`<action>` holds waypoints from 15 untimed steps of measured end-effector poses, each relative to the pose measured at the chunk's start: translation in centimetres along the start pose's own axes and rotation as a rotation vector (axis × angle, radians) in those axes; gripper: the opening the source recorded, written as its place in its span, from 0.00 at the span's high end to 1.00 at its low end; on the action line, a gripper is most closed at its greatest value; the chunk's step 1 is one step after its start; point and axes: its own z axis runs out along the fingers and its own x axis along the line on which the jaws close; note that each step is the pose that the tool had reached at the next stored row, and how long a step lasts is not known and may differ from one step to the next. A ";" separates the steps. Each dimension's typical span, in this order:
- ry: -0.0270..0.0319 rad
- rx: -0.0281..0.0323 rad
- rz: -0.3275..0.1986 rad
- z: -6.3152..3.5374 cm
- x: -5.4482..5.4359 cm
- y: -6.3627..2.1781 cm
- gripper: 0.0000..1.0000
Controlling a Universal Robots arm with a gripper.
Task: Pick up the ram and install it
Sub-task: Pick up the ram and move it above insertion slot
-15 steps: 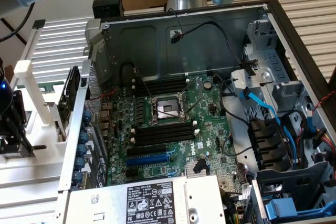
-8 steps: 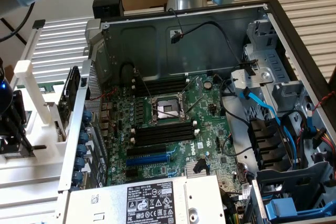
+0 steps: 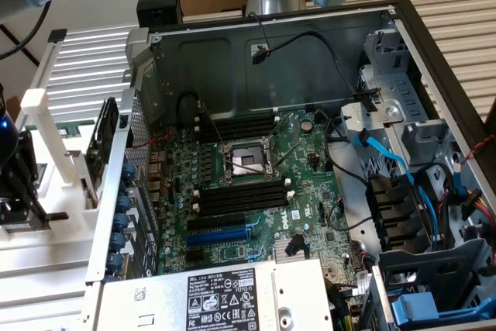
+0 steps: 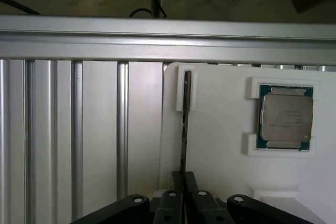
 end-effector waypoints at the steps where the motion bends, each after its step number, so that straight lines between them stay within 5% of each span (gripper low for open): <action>1: 0.0010 0.0004 0.001 -0.31 0.0 0.01 0.87; 15: 0.0208 0.0041 0.010 -4.76 -0.4 0.12 0.87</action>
